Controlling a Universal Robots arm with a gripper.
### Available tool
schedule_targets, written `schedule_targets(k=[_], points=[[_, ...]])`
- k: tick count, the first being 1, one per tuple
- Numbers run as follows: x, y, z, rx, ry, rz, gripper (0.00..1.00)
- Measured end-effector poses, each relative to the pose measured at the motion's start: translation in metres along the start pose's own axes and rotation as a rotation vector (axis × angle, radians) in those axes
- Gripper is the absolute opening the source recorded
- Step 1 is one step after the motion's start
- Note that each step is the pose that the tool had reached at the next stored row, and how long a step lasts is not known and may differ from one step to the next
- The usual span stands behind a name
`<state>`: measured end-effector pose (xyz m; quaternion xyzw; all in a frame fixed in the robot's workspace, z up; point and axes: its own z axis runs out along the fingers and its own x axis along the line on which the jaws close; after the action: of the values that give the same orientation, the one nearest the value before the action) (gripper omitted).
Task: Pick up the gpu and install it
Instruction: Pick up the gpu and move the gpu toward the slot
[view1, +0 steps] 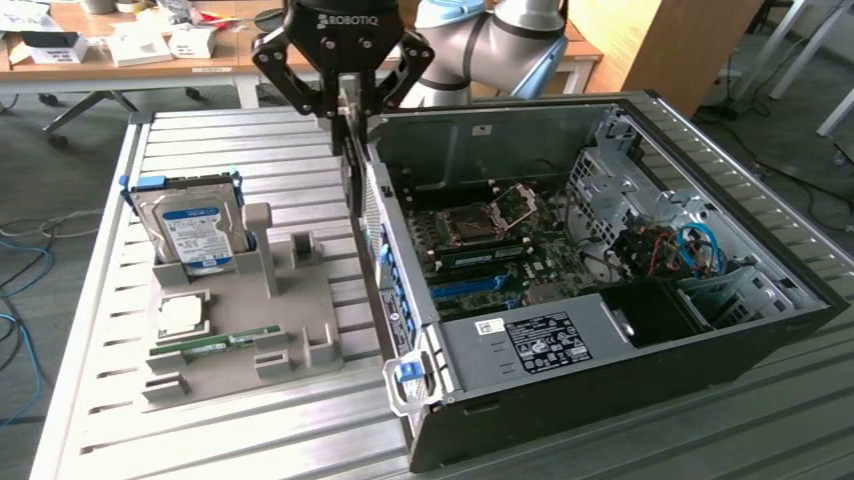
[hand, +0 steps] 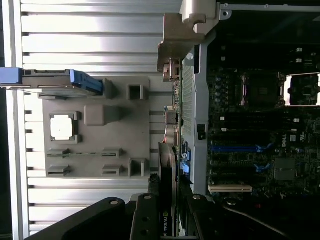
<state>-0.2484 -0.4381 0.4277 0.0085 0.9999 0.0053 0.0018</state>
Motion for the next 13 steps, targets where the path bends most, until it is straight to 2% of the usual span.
schedule_targets(k=[13], points=[[-0.041,0.0007,0.0001,0.0001,0.0001,0.000,0.26]])
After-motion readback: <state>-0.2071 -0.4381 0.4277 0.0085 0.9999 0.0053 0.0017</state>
